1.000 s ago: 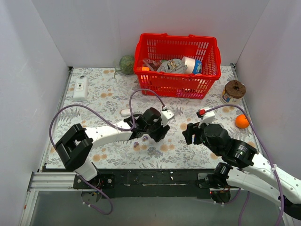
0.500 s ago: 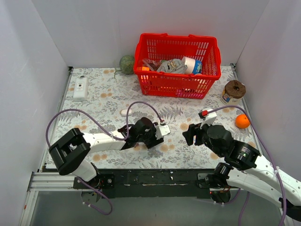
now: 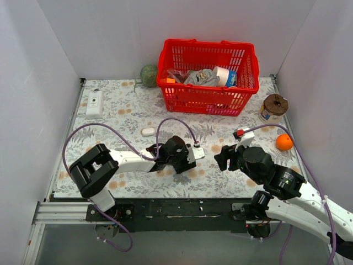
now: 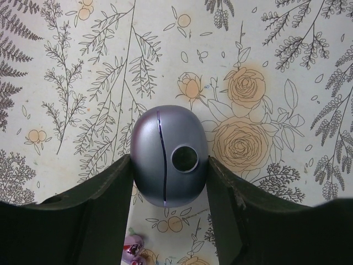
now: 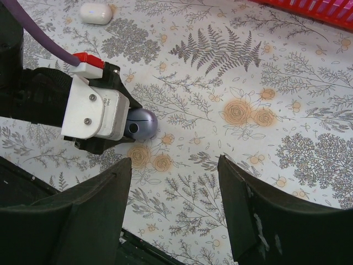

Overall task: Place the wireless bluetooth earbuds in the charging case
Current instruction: Move the charging case to the center of the board, then pick up the charging case at the center of the board.

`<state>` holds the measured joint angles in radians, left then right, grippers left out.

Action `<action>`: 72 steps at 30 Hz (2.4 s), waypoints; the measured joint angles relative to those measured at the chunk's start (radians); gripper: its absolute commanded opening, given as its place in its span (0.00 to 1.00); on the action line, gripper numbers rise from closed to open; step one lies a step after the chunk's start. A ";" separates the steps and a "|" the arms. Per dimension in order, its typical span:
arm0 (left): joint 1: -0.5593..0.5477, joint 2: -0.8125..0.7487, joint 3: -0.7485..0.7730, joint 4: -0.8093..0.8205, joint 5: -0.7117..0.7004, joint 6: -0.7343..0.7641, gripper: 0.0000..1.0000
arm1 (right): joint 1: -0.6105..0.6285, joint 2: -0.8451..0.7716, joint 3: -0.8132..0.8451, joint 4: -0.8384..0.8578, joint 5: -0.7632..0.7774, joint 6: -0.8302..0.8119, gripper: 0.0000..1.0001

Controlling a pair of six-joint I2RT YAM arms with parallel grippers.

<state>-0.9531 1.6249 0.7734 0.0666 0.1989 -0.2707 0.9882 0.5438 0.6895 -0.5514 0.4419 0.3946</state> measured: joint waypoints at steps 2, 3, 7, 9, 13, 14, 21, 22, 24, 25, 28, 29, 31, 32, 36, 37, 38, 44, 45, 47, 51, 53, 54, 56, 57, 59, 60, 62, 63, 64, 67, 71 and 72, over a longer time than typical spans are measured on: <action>0.000 0.000 0.002 -0.010 -0.001 0.003 0.57 | 0.000 0.000 0.000 0.000 0.000 0.000 0.71; 0.000 0.000 0.002 -0.014 -0.002 0.005 0.58 | 0.000 0.000 0.000 0.000 0.000 0.000 0.71; 0.000 -0.014 0.002 -0.042 -0.016 0.014 0.62 | 0.000 0.000 0.000 0.000 0.000 0.000 0.71; 0.000 -0.026 0.003 -0.048 -0.020 0.017 0.98 | 0.000 0.001 0.000 0.000 0.000 0.000 0.71; 0.000 -0.035 0.004 -0.052 -0.031 0.016 0.98 | 0.000 0.001 0.000 0.000 0.000 0.000 0.71; 0.000 -0.036 0.004 -0.053 -0.034 0.015 0.98 | 0.000 0.001 0.000 0.000 0.000 0.000 0.71; 0.000 -0.180 0.055 -0.070 -0.200 -0.027 0.98 | 0.000 0.001 0.000 0.000 0.000 0.000 0.71; 0.000 -0.203 0.090 -0.069 -0.249 -0.049 0.98 | 0.000 0.001 0.000 0.000 0.000 0.000 0.71; 0.000 -0.241 0.163 -0.057 -0.352 -0.151 0.98 | 0.000 0.001 0.000 0.001 0.000 0.000 0.71; 0.002 -0.259 0.200 -0.068 -0.393 -0.212 0.98 | 0.000 0.001 0.000 0.001 0.000 0.000 0.71; 0.014 -0.281 0.307 -0.127 -0.445 -0.425 0.98 | 0.000 0.002 0.000 0.003 -0.003 0.000 0.71; 0.017 -0.282 0.331 -0.140 -0.447 -0.509 0.98 | 0.000 0.003 0.000 0.006 -0.004 0.000 0.71; 0.019 -0.280 0.352 -0.168 -0.446 -0.684 0.97 | 0.000 0.009 0.000 0.013 -0.008 0.000 0.71; 0.017 -0.273 0.358 -0.194 -0.451 -0.781 0.97 | 0.000 0.012 0.000 0.014 -0.010 0.000 0.71; -0.032 -0.216 0.363 -0.335 -0.537 -1.200 0.98 | 0.000 0.021 0.000 0.027 -0.020 0.000 0.70; -0.060 -0.190 0.368 -0.384 -0.578 -1.298 0.98 | 0.000 0.021 0.000 0.029 -0.023 0.000 0.70; -0.092 -0.154 0.385 -0.443 -0.613 -1.381 0.98 | 0.000 0.021 0.000 0.028 -0.026 -0.001 0.70; -0.219 0.146 0.669 -0.851 -0.750 -1.628 0.98 | 0.000 -0.013 0.002 0.014 -0.027 0.001 0.70; -0.220 0.195 0.723 -0.926 -0.757 -1.646 0.98 | 0.000 -0.026 0.002 0.008 -0.027 0.003 0.70; -0.215 0.284 0.814 -1.056 -0.767 -1.670 0.98 | 0.000 -0.052 0.002 -0.006 -0.027 0.008 0.70; -0.208 0.327 0.786 -1.172 -0.765 -1.695 0.98 | 0.000 -0.100 0.003 -0.035 -0.026 0.018 0.70; -0.205 0.306 0.726 -1.184 -0.762 -1.701 0.98 | 0.000 -0.107 0.004 -0.042 -0.026 0.020 0.70; -0.202 0.298 0.704 -1.191 -0.760 -1.704 0.98 | 0.000 -0.111 0.004 -0.047 -0.026 0.020 0.71; -0.196 0.296 0.689 -1.192 -0.755 -1.707 0.98 | 0.000 -0.117 0.004 -0.053 -0.026 0.021 0.71; -0.193 0.296 0.689 -1.186 -0.752 -1.709 0.98 | 0.000 -0.119 0.004 -0.055 -0.027 0.021 0.71; -0.188 0.296 0.689 -1.162 -0.752 -1.710 0.98 | 0.000 -0.121 0.004 -0.055 -0.027 0.021 0.71; -0.187 0.297 0.689 -1.147 -0.750 -1.711 0.98 | 0.000 -0.122 0.004 -0.056 -0.027 0.021 0.70; -0.186 0.297 0.689 -1.120 -0.748 -1.712 0.98 | 0.000 -0.126 0.004 -0.060 -0.027 0.021 0.71; -0.185 0.297 0.690 -1.105 -0.747 -1.713 0.98 | 0.000 -0.128 0.004 -0.061 -0.028 0.021 0.71; -0.183 0.297 0.690 -1.091 -0.747 -1.713 0.98 | 0.000 -0.130 0.004 -0.062 -0.028 0.021 0.71; -0.183 0.298 0.690 -1.057 -0.738 -1.716 0.98 | 0.000 -0.135 0.003 -0.062 -0.030 0.021 0.71; -0.179 0.311 0.696 -1.033 -0.724 -1.717 0.98 | 0.000 -0.138 0.003 -0.063 -0.030 0.021 0.71; -0.178 0.320 0.699 -1.031 -0.718 -1.717 0.98 | 0.000 -0.138 0.003 -0.065 -0.030 0.021 0.71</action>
<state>-1.1309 1.9446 1.4727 -0.9642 -0.5194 -1.9877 0.9878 0.4053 0.6926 -0.6167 0.4118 0.4160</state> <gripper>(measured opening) 0.981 0.708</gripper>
